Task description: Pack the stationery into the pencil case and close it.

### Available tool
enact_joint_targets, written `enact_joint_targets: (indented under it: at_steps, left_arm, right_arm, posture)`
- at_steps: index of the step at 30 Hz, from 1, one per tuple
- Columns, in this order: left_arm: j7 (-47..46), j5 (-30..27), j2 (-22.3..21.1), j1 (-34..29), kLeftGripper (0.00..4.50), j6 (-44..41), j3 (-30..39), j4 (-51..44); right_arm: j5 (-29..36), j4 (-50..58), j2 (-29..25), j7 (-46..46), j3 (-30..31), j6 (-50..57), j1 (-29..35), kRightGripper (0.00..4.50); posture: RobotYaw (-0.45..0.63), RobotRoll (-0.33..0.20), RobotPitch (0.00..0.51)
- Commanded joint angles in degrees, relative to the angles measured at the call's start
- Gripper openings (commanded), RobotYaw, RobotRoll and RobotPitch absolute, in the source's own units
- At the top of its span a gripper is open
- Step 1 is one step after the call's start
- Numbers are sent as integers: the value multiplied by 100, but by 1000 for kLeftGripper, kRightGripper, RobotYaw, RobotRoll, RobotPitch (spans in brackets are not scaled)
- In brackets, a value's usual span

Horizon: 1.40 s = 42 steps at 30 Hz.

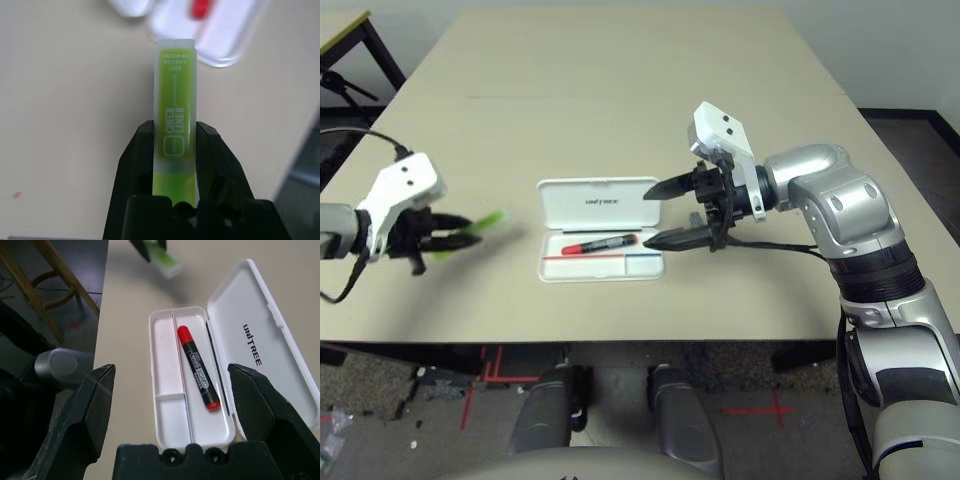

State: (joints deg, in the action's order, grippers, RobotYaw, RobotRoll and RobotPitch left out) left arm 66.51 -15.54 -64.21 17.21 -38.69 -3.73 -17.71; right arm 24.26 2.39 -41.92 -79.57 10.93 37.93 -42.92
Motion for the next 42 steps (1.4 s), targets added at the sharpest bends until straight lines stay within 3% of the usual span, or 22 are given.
enact_joint_targets:
  at_steps: [1,12,21,35,42]
  left_arm:
    - [127,0,13,75,1077,49,-257,-302]
    - [92,577,871,1247,1077,61,-1592,-246]
    - [40,1019,1641,1822,1077,109,-2320,113]
    - [-30,1344,2284,2086,1077,-14,-2579,350]
    - [-61,1454,2386,2032,1077,11,-2636,420]
  right_arm:
    - [-31,-2,-5,2,73,-67,1,4500]
    - [-81,-8,-14,18,78,-165,72,4500]
    - [-94,146,-100,124,32,-135,233,4500]
    - [-94,188,-86,297,6,-158,300,4500]
    - [-119,160,-42,335,34,-189,251,4500]
  posture:
    - [63,0,125]
    - [48,0,123]
    - [19,0,121]
    - [1,0,112]
    - [4,0,107]
